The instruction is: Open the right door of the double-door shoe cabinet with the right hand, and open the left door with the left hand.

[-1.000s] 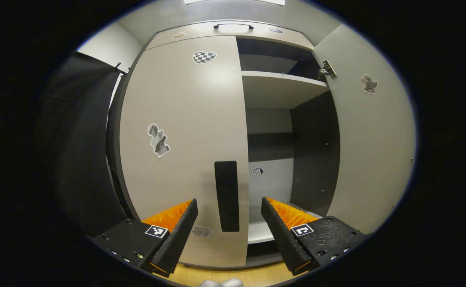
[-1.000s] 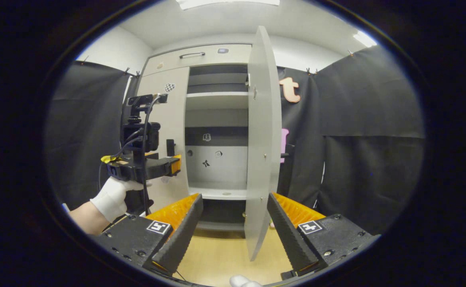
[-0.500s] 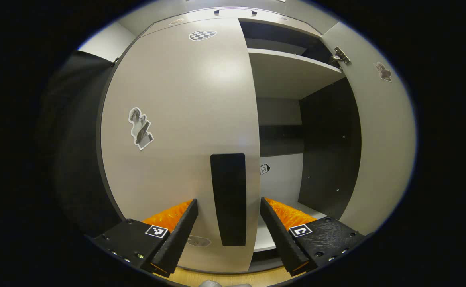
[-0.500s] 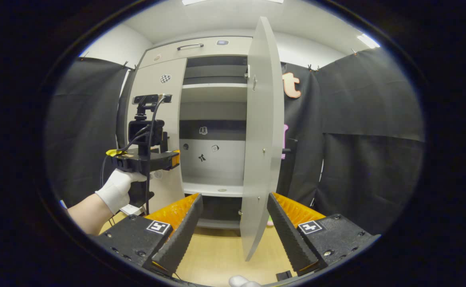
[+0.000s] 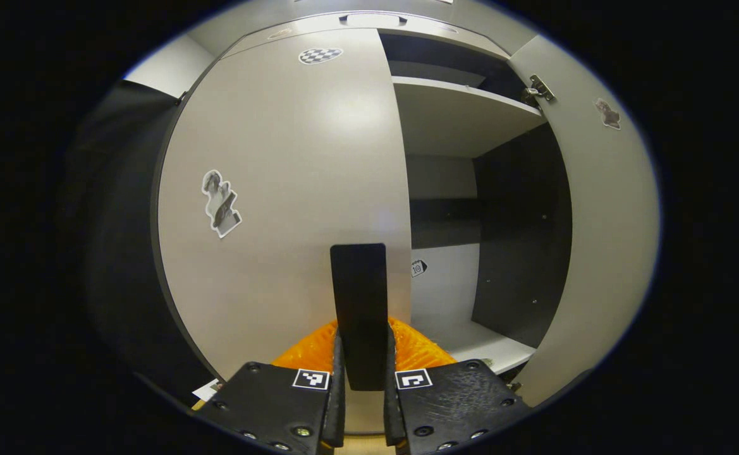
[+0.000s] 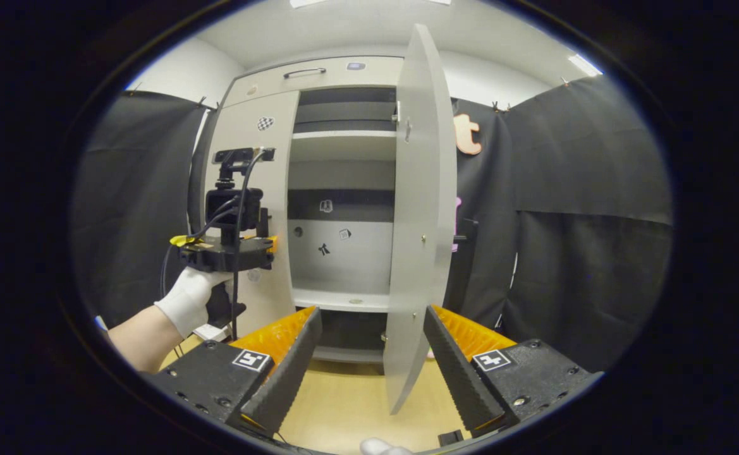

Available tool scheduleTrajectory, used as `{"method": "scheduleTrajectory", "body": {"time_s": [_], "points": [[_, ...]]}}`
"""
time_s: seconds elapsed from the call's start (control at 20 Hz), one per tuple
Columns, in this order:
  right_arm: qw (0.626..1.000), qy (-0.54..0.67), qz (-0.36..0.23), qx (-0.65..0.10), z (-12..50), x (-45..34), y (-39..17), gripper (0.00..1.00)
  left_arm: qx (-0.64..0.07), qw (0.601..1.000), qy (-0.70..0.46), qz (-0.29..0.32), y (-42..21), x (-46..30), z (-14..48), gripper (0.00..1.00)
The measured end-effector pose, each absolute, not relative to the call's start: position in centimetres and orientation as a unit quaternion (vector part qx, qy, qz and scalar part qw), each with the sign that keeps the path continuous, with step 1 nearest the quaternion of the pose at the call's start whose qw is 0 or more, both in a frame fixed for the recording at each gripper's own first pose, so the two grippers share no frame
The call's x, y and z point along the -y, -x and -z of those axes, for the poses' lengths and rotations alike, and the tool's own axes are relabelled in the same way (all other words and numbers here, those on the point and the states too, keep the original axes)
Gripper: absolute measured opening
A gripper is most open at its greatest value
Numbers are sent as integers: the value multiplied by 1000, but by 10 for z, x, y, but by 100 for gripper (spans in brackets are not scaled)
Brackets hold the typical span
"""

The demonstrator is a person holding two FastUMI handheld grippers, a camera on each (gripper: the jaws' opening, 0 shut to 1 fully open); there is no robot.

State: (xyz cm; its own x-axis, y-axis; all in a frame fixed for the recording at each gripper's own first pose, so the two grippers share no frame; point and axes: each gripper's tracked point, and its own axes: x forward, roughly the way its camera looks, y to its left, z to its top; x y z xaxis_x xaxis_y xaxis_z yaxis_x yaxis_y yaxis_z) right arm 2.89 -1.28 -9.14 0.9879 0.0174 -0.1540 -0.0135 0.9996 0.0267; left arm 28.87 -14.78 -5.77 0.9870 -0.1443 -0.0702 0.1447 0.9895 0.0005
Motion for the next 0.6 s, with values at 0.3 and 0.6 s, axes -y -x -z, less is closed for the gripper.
{"method": "scheduleTrajectory", "body": {"time_s": [0.3, 0.6], "points": [[997, -13, -15, -74, 90, 15, -22, 99, -37, 997, -3, 75, -283, 146, 57, 6], [997, -15, -28, -69, 88, 13, -14, 99, -39, 996, -2, 85, -270, 141, 57, 6]]}}
